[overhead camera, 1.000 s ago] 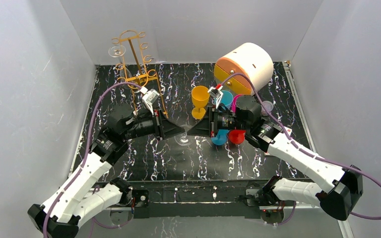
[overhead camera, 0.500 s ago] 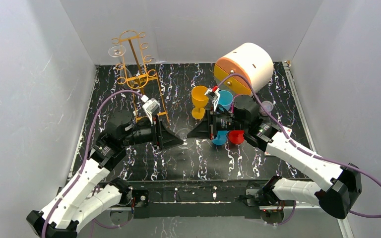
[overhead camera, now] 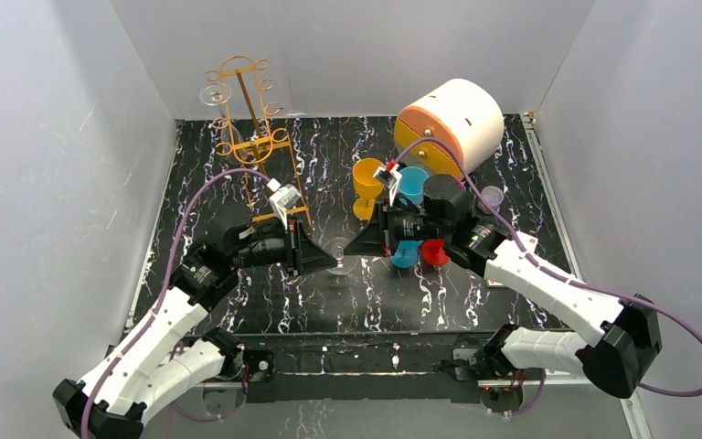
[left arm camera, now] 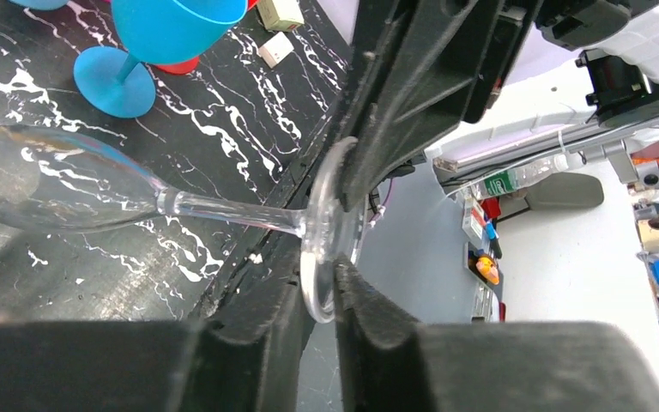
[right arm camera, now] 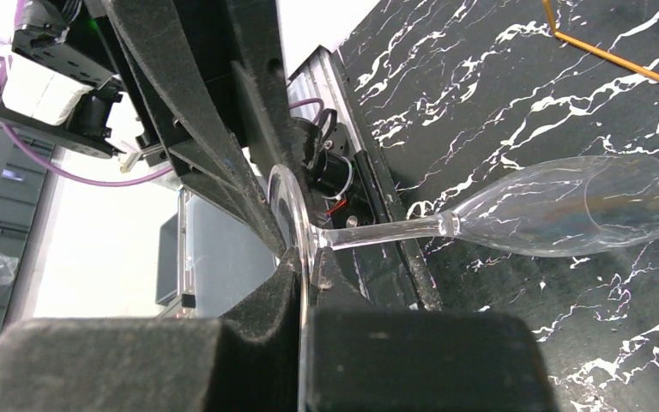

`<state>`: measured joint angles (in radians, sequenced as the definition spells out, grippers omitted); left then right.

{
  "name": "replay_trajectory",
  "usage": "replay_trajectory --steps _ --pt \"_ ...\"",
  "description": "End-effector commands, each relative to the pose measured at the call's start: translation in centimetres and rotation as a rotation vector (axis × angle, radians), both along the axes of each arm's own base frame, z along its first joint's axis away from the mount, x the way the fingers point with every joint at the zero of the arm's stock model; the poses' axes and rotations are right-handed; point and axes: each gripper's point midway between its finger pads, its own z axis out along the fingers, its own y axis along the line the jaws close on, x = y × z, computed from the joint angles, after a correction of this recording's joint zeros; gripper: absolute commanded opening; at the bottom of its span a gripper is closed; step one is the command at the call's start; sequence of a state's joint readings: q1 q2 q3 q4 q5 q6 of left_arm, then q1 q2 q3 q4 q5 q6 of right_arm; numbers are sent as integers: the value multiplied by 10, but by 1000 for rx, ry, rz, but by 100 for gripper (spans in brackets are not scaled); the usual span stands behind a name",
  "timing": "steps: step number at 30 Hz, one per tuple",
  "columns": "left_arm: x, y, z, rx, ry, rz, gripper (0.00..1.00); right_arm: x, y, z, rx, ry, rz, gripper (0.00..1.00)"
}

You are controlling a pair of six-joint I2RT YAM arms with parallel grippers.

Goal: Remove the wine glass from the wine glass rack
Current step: Place the wine glass at the center of the board.

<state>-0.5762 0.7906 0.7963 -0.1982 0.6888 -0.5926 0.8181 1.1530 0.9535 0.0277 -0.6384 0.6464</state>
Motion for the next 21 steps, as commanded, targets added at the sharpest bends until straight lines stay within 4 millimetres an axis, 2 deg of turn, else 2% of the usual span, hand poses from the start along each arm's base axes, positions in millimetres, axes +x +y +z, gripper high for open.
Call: replay_trajectory --steps 1,4,7,8,10,11,14,17,21 --pt "1 -1 11 -23 -28 9 11 -2 3 35 92 -88 28 1" --pt "2 -1 6 -17 -22 10 0 -4 2 38 107 -96 36 1" --pt "1 -1 -3 -6 -16 -4 0 -10 1 44 130 -98 67 1" --pt "0 -1 -6 0 -19 -7 0 -12 1 45 137 -96 80 4" --pt "1 1 -11 15 -31 2 0 -17 1 50 150 -97 111 17" --pt "0 3 -11 18 -59 0 0 -19 0 52 154 -99 117 31" --pt "-4 12 -7 22 -178 -1 0 -18 -2 57 155 -114 96 49" --pt "-20 15 0 -6 -296 -76 0 -14 -7 65 159 -138 48 57" --pt "-32 17 -1 -16 -365 -146 0 -10 -14 82 190 -186 -17 66"
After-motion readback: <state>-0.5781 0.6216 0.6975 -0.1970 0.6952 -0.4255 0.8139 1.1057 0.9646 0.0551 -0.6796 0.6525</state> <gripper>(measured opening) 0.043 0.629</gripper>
